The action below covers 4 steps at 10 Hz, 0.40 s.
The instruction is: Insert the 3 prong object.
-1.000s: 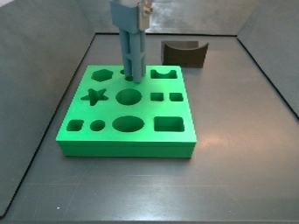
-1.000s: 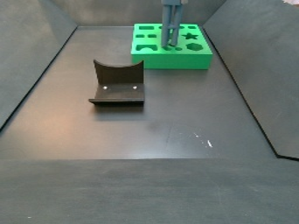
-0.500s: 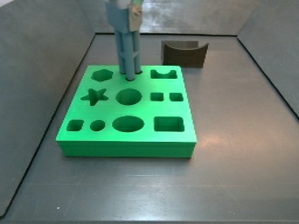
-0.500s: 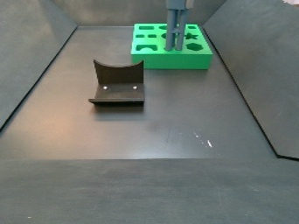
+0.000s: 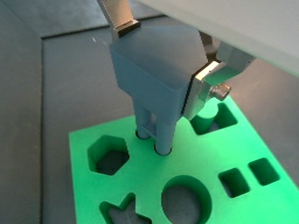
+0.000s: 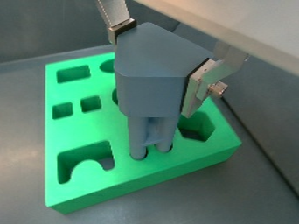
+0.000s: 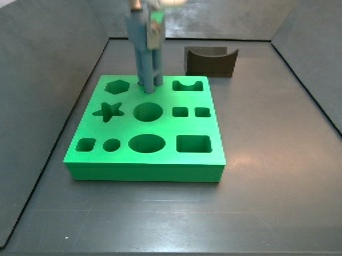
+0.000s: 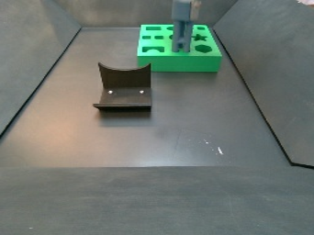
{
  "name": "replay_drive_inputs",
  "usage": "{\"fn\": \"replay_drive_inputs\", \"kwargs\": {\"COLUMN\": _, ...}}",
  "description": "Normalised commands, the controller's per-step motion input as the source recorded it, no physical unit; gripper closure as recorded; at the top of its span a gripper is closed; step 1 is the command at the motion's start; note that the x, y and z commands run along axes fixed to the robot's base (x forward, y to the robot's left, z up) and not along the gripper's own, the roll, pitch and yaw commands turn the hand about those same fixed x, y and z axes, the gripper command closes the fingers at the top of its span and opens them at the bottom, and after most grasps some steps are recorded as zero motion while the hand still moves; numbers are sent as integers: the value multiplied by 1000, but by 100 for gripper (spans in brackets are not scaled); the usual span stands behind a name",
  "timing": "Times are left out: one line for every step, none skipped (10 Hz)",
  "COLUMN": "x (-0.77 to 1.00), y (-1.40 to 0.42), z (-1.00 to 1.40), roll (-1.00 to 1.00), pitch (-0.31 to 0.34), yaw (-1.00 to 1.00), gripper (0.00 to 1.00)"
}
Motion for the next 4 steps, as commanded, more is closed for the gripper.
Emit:
{"fn": "replay_drive_inputs", "kwargs": {"x": 109, "y": 17, "z": -483, "roll": 0, "pitch": 0, "yaw": 23, "gripper": 100}}
{"fn": "replay_drive_inputs", "kwargs": {"x": 77, "y": 0, "z": -309, "roll": 6, "pitch": 0, "yaw": 0, "gripper": 100}}
{"fn": "replay_drive_inputs", "kwargs": {"x": 0, "y": 0, "z": -51, "roll": -51, "pitch": 0, "yaw": 0, "gripper": 100}}
{"fn": "replay_drive_inputs", "kwargs": {"x": 0, "y": 0, "z": 0, "roll": 0, "pitch": 0, "yaw": 0, "gripper": 100}}
